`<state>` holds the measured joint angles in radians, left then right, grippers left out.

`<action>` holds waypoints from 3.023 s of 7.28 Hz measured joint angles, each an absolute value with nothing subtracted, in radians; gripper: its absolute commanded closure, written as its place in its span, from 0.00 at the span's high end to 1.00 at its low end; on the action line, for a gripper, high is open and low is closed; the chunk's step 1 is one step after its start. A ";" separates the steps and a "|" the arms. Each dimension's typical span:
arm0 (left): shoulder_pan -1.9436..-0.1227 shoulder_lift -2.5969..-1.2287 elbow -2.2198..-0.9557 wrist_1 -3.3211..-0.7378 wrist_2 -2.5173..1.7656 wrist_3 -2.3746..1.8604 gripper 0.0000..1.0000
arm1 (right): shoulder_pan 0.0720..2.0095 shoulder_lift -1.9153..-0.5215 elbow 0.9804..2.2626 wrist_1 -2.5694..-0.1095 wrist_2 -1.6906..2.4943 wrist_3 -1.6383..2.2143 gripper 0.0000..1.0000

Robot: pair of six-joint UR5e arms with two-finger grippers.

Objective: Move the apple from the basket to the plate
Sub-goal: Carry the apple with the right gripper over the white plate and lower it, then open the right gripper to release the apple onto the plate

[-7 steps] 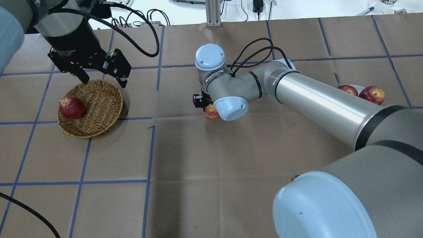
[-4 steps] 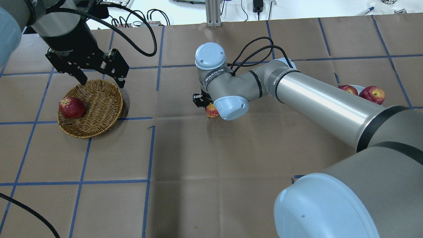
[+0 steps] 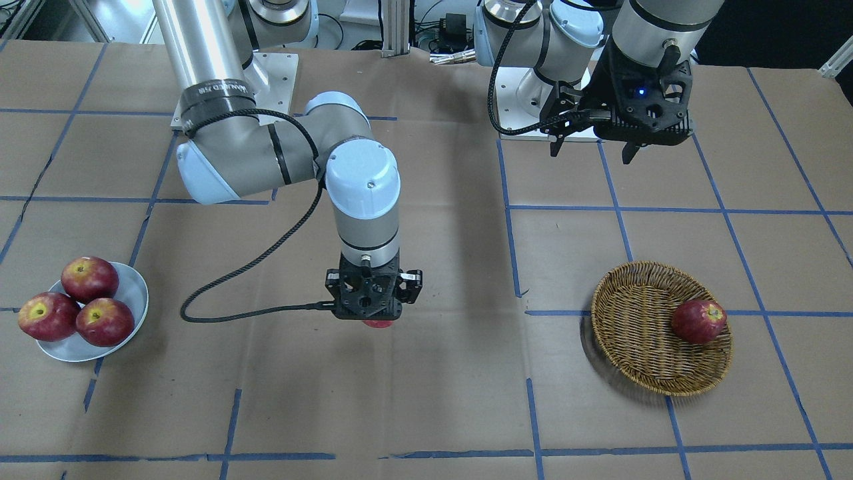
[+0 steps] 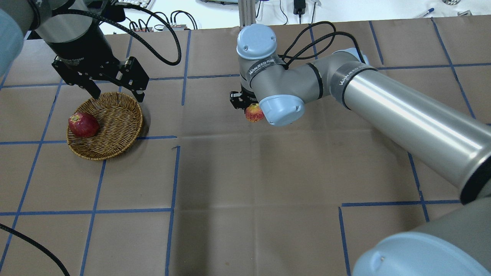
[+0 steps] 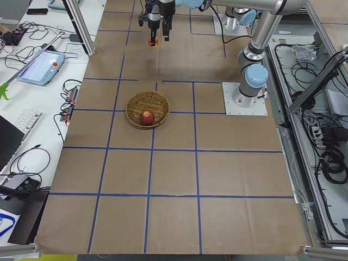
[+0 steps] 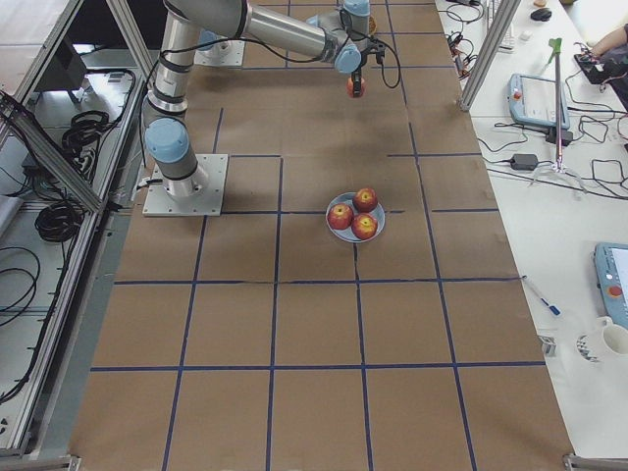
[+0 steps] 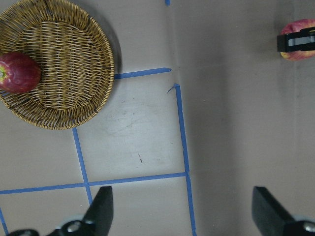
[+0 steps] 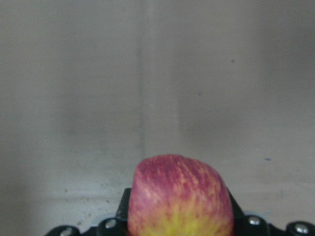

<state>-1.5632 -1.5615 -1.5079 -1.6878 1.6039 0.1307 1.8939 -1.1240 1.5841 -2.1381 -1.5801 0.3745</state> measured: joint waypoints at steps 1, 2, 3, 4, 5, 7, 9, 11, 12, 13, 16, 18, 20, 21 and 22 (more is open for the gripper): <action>-1.563 -1.562 -1.508 -1.688 1.604 0.131 0.99 | 1.831 -1.177 1.589 -2.084 -1.581 0.336 0.60; -1.563 -1.562 -1.508 -1.689 1.604 0.132 0.99 | 1.759 -1.226 1.594 -2.033 -1.583 0.260 0.60; -1.562 -1.562 -1.508 -1.689 1.605 0.132 0.99 | 1.676 -1.270 1.598 -1.983 -1.585 0.154 0.60; -1.563 -1.562 -1.508 -1.688 1.605 0.132 0.99 | 1.576 -1.304 1.602 -1.941 -1.586 0.015 0.60; -1.563 -1.562 -1.508 -1.689 1.605 0.132 0.99 | 1.480 -1.327 1.610 -1.917 -1.586 -0.117 0.60; -1.562 -1.562 -1.509 -1.689 1.605 0.132 0.99 | 1.318 -1.347 1.637 -1.905 -1.585 -0.325 0.60; -1.558 -1.558 -1.517 -1.690 1.605 0.131 0.99 | 1.192 -1.340 1.681 -1.927 -1.578 -0.489 0.60; -1.525 -1.548 -1.546 -1.687 1.604 0.130 0.99 | 1.138 -1.324 1.743 -2.008 -1.576 -0.567 0.61; -1.516 -1.544 -1.547 -1.687 1.604 0.133 0.99 | 1.120 -1.307 1.763 -2.053 -1.575 -0.591 0.61; -1.514 -1.542 -1.544 -1.688 1.605 0.134 0.99 | 1.103 -1.285 1.772 -2.083 -1.573 -0.612 0.61; -1.516 -1.539 -1.529 -1.696 1.606 0.130 0.99 | 1.091 -1.259 1.789 -2.105 -1.571 -0.626 0.65; -1.516 -1.538 -1.524 -1.702 1.604 0.122 0.99 | 1.092 -1.257 1.791 -2.108 -1.569 -0.626 1.00; -1.516 -1.539 -1.512 -1.704 1.600 0.117 0.99 | 1.092 -1.260 1.786 -2.113 -1.568 -0.627 1.00; -1.518 -1.541 -1.498 -1.705 1.594 0.118 0.99 | 1.095 -1.271 1.776 -2.112 -1.566 -0.626 1.00; -1.521 -1.544 -1.484 -1.708 1.587 0.120 0.99 | 1.106 -1.283 1.752 -2.108 -1.557 -0.624 1.00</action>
<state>-1.5209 -1.5438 -1.4837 -1.7080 1.5874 0.1203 1.1063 -1.2833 1.7515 -2.1075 -1.5570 -0.6241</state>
